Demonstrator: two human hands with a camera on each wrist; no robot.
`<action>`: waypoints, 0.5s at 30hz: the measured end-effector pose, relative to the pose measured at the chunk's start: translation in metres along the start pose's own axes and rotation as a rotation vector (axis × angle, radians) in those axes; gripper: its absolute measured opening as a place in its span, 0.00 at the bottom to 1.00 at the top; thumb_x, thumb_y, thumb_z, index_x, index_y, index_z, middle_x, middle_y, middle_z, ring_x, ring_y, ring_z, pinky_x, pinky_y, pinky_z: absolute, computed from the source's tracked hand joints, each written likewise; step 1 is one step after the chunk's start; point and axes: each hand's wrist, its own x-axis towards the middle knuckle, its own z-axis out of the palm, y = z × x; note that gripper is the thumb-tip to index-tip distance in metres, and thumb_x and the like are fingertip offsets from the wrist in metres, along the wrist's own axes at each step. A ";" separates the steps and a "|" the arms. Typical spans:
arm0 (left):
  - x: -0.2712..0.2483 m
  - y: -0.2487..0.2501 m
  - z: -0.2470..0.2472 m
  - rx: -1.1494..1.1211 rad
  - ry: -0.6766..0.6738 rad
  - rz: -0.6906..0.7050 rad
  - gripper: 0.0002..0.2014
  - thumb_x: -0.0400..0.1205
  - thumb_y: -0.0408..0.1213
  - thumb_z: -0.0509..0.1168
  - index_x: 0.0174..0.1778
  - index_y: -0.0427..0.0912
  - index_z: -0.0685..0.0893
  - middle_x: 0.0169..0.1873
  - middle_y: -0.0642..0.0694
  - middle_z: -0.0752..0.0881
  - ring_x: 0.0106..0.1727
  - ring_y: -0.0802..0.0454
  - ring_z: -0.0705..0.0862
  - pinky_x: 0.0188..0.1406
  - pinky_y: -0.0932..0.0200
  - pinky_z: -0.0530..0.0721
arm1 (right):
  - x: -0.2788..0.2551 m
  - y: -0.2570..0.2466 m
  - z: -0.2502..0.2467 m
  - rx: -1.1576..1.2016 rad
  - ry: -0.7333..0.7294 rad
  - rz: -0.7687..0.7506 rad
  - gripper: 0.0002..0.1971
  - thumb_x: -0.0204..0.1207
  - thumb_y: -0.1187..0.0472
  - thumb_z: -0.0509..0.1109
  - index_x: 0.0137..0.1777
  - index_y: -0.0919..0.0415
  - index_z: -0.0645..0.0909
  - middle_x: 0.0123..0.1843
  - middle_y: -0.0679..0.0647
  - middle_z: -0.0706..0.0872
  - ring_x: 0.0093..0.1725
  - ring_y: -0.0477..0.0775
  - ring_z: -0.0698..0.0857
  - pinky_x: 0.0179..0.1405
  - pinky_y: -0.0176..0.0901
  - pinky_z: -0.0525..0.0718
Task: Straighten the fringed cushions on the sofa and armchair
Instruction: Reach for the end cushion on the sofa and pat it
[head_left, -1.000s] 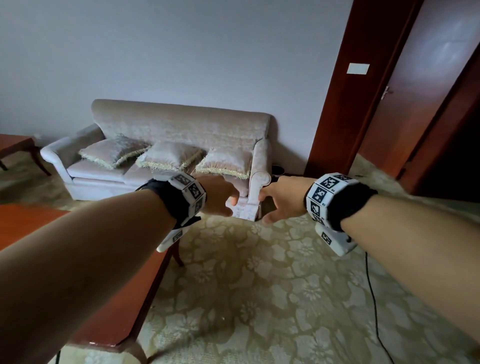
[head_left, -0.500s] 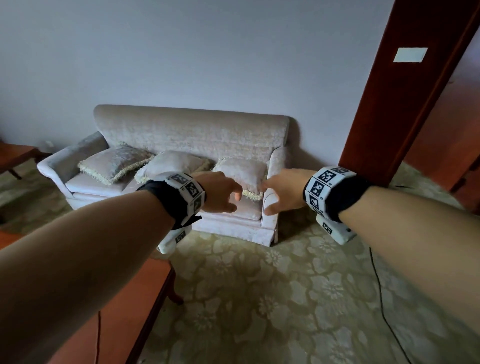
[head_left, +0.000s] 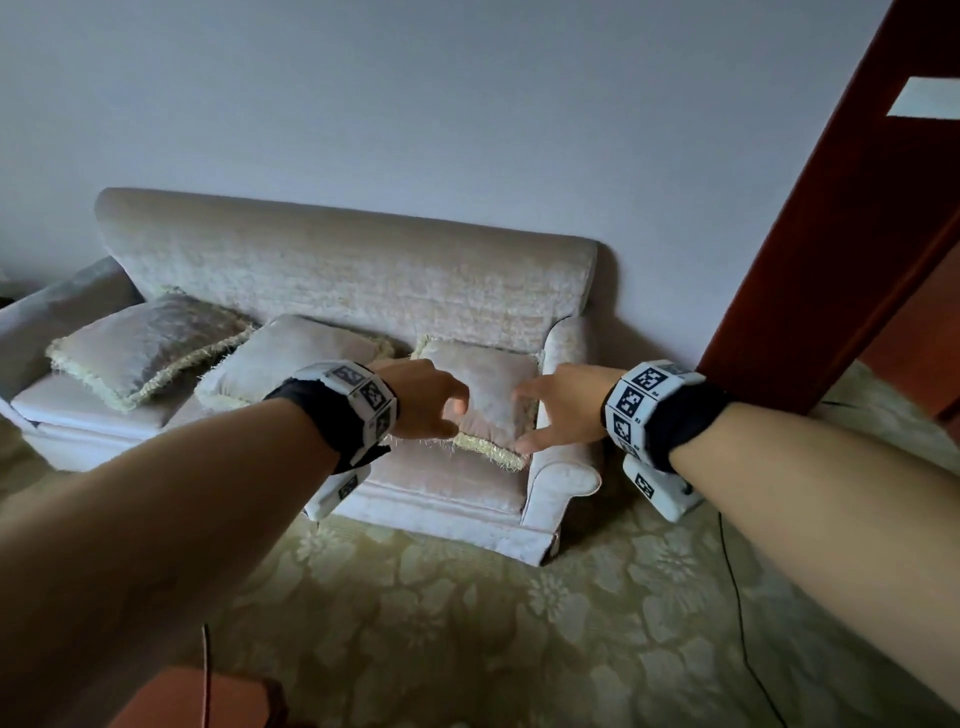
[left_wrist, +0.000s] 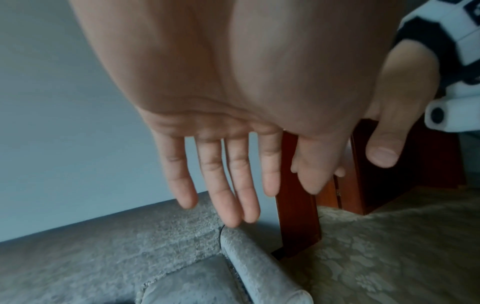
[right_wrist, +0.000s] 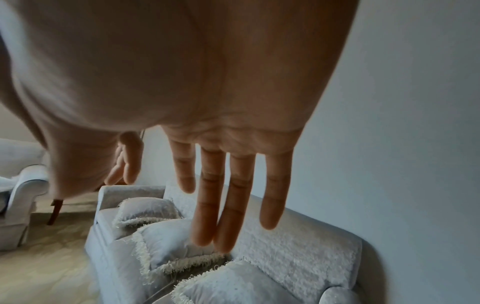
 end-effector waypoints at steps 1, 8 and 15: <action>0.025 -0.016 -0.002 -0.002 -0.018 0.001 0.20 0.83 0.57 0.63 0.72 0.62 0.77 0.62 0.50 0.87 0.63 0.47 0.85 0.62 0.50 0.81 | 0.023 0.009 -0.008 0.008 -0.015 0.008 0.36 0.77 0.32 0.68 0.81 0.48 0.67 0.46 0.44 0.85 0.52 0.50 0.79 0.52 0.43 0.74; 0.170 -0.101 -0.030 -0.030 -0.082 0.054 0.21 0.86 0.55 0.62 0.75 0.59 0.76 0.60 0.57 0.89 0.54 0.57 0.78 0.68 0.48 0.79 | 0.165 0.077 -0.051 0.082 -0.064 0.019 0.40 0.79 0.34 0.67 0.86 0.51 0.59 0.65 0.57 0.84 0.68 0.60 0.81 0.54 0.44 0.74; 0.333 -0.180 -0.009 -0.029 -0.141 0.071 0.21 0.86 0.59 0.60 0.73 0.58 0.77 0.60 0.57 0.89 0.56 0.54 0.82 0.63 0.52 0.80 | 0.340 0.148 -0.045 0.142 -0.117 -0.026 0.42 0.77 0.32 0.68 0.85 0.51 0.61 0.68 0.55 0.84 0.69 0.59 0.82 0.62 0.47 0.76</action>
